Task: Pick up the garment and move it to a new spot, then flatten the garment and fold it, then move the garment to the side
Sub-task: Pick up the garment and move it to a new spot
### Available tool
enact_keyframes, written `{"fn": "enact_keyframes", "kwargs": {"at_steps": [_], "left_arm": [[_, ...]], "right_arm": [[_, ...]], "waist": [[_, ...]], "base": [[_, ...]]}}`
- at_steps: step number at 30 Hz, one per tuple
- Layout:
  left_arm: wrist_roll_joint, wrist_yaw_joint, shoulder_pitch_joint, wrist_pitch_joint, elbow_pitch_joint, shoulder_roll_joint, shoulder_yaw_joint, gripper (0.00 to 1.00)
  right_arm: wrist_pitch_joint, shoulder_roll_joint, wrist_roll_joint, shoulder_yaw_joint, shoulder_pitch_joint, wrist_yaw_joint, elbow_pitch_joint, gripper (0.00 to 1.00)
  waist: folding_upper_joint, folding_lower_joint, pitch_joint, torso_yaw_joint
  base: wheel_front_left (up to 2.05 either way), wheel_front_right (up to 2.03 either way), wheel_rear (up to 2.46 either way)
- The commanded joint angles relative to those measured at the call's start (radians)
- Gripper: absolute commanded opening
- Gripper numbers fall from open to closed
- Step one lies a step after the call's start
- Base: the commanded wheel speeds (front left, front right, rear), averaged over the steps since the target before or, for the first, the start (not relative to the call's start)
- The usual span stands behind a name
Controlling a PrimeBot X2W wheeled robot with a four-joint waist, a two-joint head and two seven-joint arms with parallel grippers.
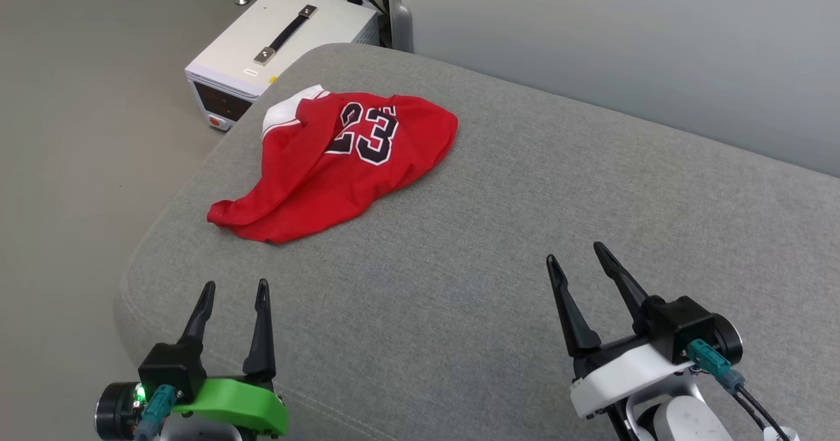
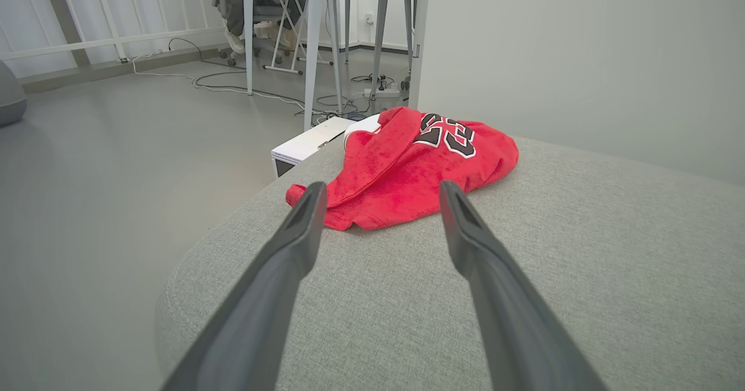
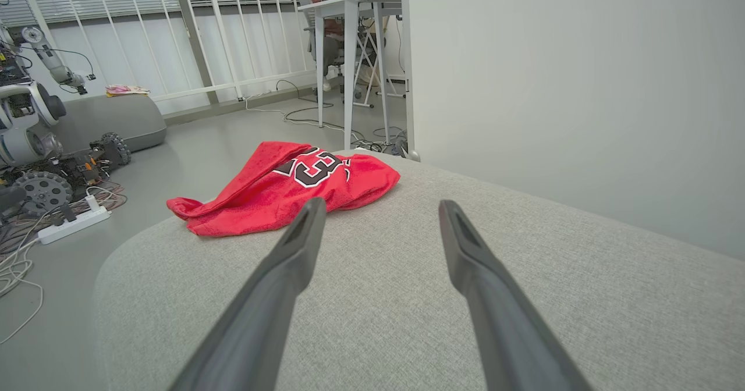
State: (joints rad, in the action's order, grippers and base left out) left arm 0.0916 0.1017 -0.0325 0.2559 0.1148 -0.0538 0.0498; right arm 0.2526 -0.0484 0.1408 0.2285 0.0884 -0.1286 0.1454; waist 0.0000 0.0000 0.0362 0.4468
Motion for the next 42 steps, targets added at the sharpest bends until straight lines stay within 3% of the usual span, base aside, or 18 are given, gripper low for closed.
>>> {"fn": "enact_keyframes", "kwargs": {"at_steps": [1,7,12,18,25,28,35,42], "left_arm": [[0.010,0.006,0.019,0.006,-0.001,0.003,0.007,1.00],[0.045,0.022,0.100,0.006,0.050,-0.029,0.020,1.00],[0.108,0.028,0.251,-0.021,0.201,-0.119,0.000,1.00],[0.288,0.029,0.486,-0.192,0.293,-0.284,-0.142,1.00],[0.553,0.029,0.719,-0.489,0.363,-0.488,-0.280,1.00],[0.649,0.029,0.779,-0.587,0.382,-0.538,-0.319,1.00],[0.837,0.029,0.870,-0.773,0.453,-0.595,-0.376,1.00],[0.868,0.029,0.896,-0.778,0.546,-0.581,-0.405,1.00]], "right_arm": [[0.009,-0.002,-0.012,-0.001,0.020,-0.002,-0.005,1.00],[0.009,-0.002,-0.051,-0.009,0.052,-0.002,-0.020,1.00],[0.009,-0.002,-0.092,-0.015,0.081,-0.002,-0.033,1.00],[0.009,-0.002,-0.142,-0.006,0.128,-0.002,-0.059,1.00],[0.009,-0.005,-0.180,-0.006,0.191,-0.002,-0.098,1.00],[0.009,-0.005,-0.186,-0.003,0.208,-0.002,-0.112,1.00],[0.006,-0.005,-0.198,0.008,0.239,-0.002,-0.139,1.00],[0.002,-0.005,-0.203,0.008,0.250,-0.002,-0.145,1.00]], "waist": [[0.0000,0.0000,0.026,-0.019],[0.0000,0.0000,0.101,-0.054],[0.0000,0.0000,0.171,-0.087],[0.0000,0.0000,0.272,-0.133],[0.0000,0.0000,0.387,-0.192],[0.0000,0.0000,0.420,-0.210],[0.0000,0.0000,0.487,-0.253],[0.0000,0.0000,0.514,-0.266]], "base": [[0.00,0.00,0.00],[0.00,0.00,0.00],[0.00,0.00,0.00],[0.00,0.00,0.00],[0.00,0.00,0.00],[0.00,0.00,0.00],[0.00,0.00,0.00],[0.00,0.00,0.00]]}}
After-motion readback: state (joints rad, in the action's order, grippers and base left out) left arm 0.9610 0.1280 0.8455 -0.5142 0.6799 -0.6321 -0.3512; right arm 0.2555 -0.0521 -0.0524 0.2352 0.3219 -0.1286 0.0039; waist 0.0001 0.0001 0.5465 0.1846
